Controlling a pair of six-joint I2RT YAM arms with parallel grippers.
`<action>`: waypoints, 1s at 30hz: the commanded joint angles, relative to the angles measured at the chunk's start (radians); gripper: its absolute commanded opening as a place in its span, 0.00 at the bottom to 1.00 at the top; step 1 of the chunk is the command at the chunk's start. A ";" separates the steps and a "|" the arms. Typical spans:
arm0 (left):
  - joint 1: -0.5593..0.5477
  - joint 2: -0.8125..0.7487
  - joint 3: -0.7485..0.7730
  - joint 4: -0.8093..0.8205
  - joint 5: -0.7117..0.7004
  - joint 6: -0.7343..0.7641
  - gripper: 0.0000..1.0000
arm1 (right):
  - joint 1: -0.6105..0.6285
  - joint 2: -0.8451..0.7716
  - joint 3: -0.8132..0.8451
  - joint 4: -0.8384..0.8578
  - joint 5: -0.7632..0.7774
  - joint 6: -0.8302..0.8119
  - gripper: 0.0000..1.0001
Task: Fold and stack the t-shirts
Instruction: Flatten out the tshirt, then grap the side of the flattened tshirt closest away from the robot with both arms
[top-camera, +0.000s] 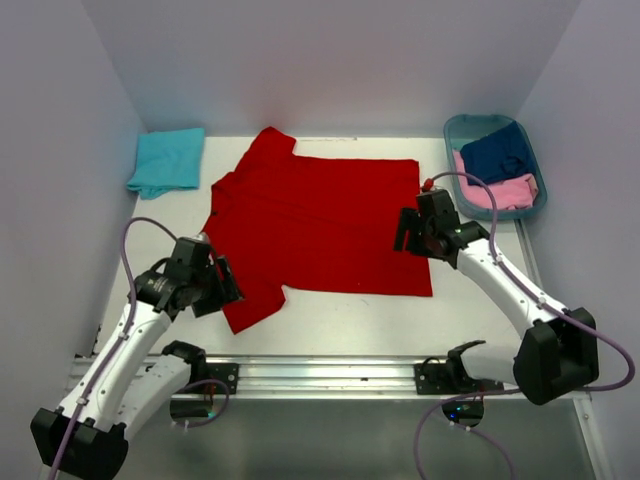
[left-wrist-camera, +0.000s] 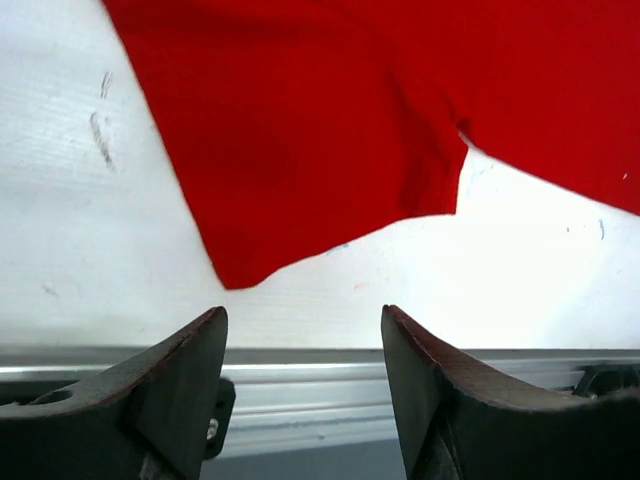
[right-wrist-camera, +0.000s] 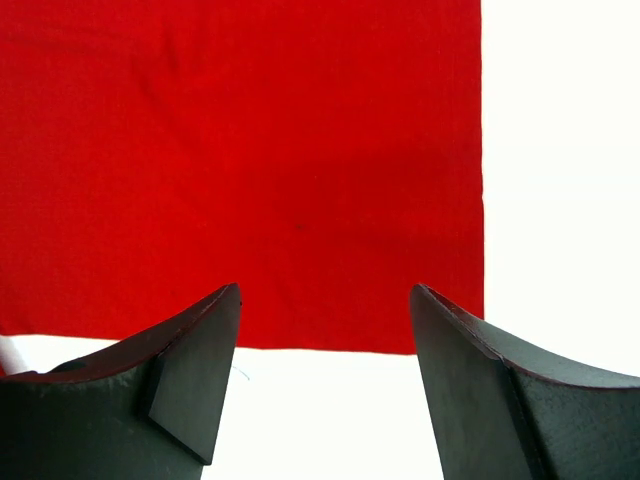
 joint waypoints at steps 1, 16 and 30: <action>-0.009 0.004 0.062 -0.127 -0.007 -0.044 0.66 | 0.005 -0.054 -0.025 0.007 -0.037 0.001 0.72; -0.044 0.328 -0.021 -0.012 -0.023 -0.155 0.55 | 0.003 -0.183 -0.147 0.050 -0.129 -0.002 0.73; -0.076 0.418 -0.104 0.069 0.028 -0.350 0.55 | 0.003 -0.230 -0.182 0.056 -0.129 0.002 0.74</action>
